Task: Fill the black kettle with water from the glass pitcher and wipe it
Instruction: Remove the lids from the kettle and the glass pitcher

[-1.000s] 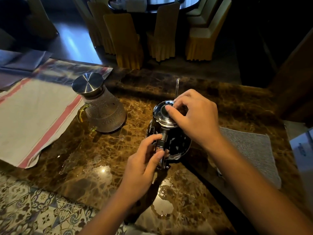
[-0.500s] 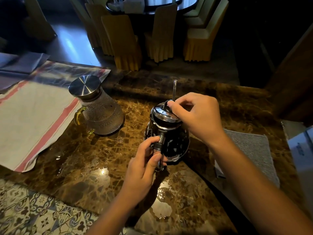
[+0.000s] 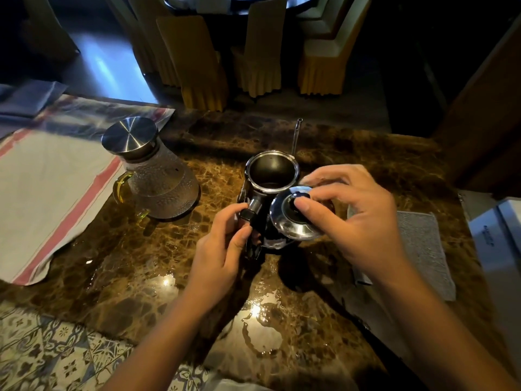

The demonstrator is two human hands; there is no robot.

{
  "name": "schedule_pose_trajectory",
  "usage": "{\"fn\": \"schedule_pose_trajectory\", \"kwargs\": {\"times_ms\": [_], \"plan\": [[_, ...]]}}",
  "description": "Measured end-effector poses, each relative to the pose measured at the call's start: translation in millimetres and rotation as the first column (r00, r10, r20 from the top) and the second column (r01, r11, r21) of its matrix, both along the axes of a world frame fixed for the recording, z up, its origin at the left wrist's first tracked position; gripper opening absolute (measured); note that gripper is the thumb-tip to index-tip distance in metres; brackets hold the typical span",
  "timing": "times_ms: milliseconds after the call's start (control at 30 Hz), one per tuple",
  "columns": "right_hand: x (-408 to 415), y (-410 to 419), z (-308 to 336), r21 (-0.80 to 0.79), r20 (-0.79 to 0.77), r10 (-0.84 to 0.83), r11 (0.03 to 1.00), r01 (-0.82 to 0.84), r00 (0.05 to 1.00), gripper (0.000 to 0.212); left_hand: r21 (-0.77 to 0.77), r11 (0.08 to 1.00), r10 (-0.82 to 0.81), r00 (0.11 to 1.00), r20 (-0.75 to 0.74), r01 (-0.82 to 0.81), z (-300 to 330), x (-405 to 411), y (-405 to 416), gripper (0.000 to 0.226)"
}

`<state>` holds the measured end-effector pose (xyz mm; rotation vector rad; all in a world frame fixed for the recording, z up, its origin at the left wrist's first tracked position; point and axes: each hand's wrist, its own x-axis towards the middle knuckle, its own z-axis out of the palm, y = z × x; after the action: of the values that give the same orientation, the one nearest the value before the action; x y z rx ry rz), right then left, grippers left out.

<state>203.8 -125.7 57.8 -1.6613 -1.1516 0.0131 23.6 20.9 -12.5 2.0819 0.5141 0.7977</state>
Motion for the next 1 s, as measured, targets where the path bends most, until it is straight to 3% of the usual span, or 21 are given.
{"fn": "schedule_pose_trajectory", "kwargs": {"times_ms": [333,533,767,1000], "plan": [[-12,-48,-64,-0.214,-0.188,0.012,0.975,-0.053,0.982,0.016,0.019,1.0,0.02,0.999,0.033,-0.021,-7,3,-3,0.04],[-16,-62,-101,-0.373,-0.113,-0.036,0.928,-0.008,0.993,0.028,0.011,1.0,0.007,0.999,0.043,-0.008,-6,4,-5,0.039],[-23,-66,-119,-0.443,-0.081,-0.037,0.896,-0.002,0.996,0.014,0.001,1.0,0.023,0.999,0.046,-0.023,-7,5,-7,0.04],[-24,-67,-122,-0.47,-0.158,-0.052,0.882,-0.028,0.986,0.014,-0.002,0.999,0.039,0.998,0.053,-0.039,-7,5,-9,0.041]]}}
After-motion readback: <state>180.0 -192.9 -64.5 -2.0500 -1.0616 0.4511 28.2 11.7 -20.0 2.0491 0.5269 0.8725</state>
